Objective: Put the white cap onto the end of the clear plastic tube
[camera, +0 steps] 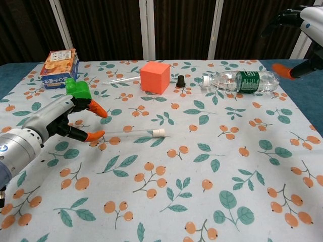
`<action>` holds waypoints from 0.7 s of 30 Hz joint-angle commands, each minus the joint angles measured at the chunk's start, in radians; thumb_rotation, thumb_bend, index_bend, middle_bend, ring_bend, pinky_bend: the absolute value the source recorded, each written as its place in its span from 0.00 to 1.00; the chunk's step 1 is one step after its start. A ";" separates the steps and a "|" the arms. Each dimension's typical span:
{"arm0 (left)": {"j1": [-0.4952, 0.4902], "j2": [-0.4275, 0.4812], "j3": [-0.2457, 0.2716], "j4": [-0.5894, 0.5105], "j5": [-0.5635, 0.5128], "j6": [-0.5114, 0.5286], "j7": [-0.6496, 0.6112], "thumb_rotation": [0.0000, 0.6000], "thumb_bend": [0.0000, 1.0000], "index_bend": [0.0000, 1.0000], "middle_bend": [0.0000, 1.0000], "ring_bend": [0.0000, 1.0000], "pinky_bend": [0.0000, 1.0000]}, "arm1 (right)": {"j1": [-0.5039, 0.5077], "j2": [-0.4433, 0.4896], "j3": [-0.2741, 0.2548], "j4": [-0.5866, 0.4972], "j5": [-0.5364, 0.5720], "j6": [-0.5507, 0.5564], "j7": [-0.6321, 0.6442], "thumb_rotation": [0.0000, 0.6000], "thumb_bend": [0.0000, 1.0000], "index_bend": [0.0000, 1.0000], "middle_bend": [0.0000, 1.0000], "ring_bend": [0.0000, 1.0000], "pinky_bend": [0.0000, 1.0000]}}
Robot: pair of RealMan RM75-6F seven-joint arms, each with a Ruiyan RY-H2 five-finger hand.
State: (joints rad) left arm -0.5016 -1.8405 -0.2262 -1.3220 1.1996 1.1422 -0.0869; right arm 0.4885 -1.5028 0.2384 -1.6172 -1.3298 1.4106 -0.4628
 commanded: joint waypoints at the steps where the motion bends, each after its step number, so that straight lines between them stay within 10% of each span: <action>1: 0.006 0.040 -0.006 -0.045 -0.002 0.009 0.035 1.00 0.37 0.38 0.24 0.02 0.00 | -0.011 0.008 -0.005 -0.023 -0.004 0.010 -0.004 1.00 0.41 0.28 0.15 0.06 0.07; 11: 0.010 0.196 -0.056 -0.232 0.019 0.064 0.135 1.00 0.35 0.35 0.23 0.02 0.00 | -0.053 0.069 -0.018 -0.117 -0.025 0.042 0.015 1.00 0.41 0.28 0.15 0.06 0.07; 21: 0.123 0.496 0.043 -0.470 0.112 0.163 0.272 1.00 0.26 0.17 0.16 0.00 0.00 | -0.201 0.214 -0.118 -0.215 -0.071 0.121 0.185 1.00 0.41 0.18 0.10 0.02 0.05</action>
State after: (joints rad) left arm -0.4256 -1.4120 -0.2227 -1.7294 1.2805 1.2651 0.1563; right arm 0.3210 -1.3247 0.1507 -1.8102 -1.3887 1.5155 -0.3152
